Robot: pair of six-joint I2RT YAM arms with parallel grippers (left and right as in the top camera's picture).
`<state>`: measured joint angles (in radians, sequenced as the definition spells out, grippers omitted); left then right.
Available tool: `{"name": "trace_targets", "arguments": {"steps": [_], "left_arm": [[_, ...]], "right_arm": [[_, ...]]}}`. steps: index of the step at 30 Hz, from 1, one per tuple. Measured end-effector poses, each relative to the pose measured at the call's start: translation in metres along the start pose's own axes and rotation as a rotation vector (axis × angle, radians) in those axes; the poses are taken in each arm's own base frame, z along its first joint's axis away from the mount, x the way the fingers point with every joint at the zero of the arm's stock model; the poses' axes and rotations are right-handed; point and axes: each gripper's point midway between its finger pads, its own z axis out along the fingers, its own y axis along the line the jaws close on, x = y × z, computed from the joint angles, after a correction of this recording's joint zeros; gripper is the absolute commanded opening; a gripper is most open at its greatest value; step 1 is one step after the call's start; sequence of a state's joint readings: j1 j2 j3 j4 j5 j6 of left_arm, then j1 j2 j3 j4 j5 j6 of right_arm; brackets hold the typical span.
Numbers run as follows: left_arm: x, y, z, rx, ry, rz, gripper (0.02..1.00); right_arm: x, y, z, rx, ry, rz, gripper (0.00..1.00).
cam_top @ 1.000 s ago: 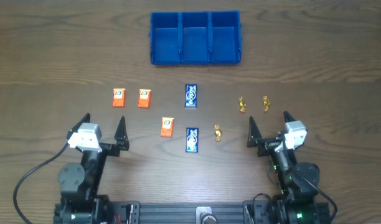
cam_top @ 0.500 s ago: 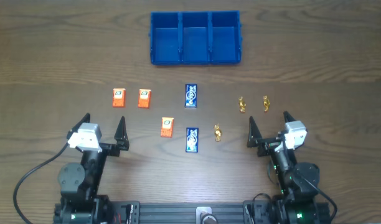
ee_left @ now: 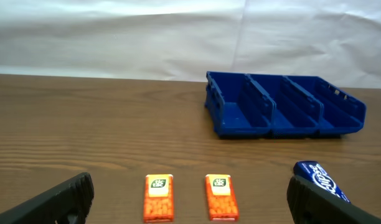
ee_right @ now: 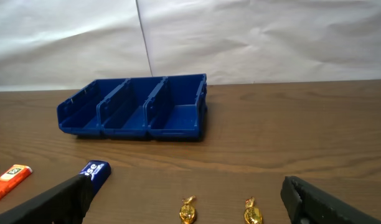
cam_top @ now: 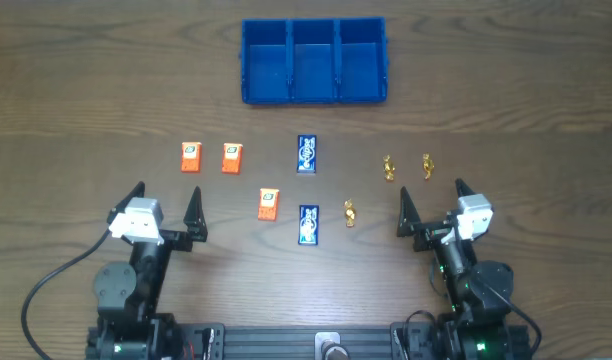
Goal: Sort Candies Into Trays
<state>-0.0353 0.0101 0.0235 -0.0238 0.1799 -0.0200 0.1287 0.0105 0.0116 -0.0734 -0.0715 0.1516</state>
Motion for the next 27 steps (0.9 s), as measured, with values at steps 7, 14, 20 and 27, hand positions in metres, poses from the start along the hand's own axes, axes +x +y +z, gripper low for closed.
{"name": "trace_targets", "arguments": {"steps": [7, 14, 20, 27], "left_arm": [[0.001, 0.01, 0.0, -0.06, 0.005, 0.027, 0.998], [0.002, 0.013, -0.001, -0.079, 0.018, 0.026, 0.998], [-0.006, 0.012, -0.001, -0.094, 0.262, 0.005, 0.998], [-0.109, 0.012, 0.031, -0.13, 0.441, -0.006, 0.996]], "right_arm": [[0.0, 0.0, 0.0, 0.0, 0.0, 0.0, 0.998], [0.0, 0.0, 0.0, 0.0, 0.0, 0.0, 0.998], [0.0, 0.0, 0.0, 0.0, 0.0, 0.0, 0.998], [0.0, 0.0, 0.0, 0.001, -0.002, 0.0, 0.998]]}}
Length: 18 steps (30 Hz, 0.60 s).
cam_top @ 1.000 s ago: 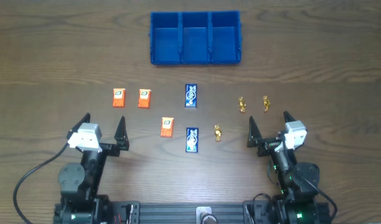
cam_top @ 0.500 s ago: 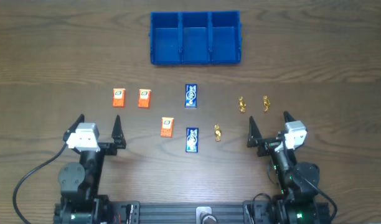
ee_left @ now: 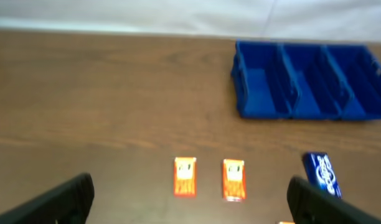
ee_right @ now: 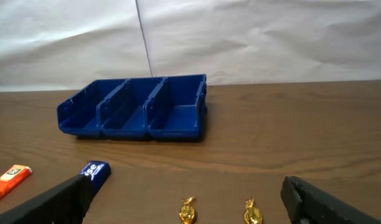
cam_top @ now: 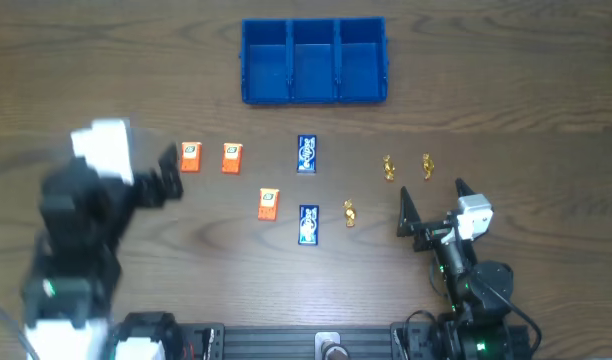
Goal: Sort Candies Into Trays
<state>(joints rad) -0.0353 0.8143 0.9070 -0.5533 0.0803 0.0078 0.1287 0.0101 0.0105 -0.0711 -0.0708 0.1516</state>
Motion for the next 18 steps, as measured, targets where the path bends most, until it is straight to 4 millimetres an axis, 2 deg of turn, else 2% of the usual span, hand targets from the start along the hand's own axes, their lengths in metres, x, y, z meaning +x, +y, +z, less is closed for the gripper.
{"name": "trace_targets", "arguments": {"steps": [2, 5, 11, 18], "left_arm": [[-0.013, 0.001, 0.017, -0.014, 0.088, -0.001, 0.998], [-0.008, 0.003, 0.051, -0.021, 0.196, -0.004, 0.998], [0.049, 0.016, 0.115, -0.054, 0.445, -0.028, 0.996], [0.089, 0.017, 0.161, -0.032, 0.566, -0.034, 0.998]], "right_arm": [[0.0, 0.0, 0.0, 0.0, 0.0, 0.0, 0.998], [0.0, 0.0, 0.0, 0.0, 0.0, 0.0, 0.998], [0.0, 0.0, 0.0, 0.0, 0.0, 0.0, 0.998], [0.0, 0.0, 0.0, 0.0, 0.0, 0.0, 0.998]]}}
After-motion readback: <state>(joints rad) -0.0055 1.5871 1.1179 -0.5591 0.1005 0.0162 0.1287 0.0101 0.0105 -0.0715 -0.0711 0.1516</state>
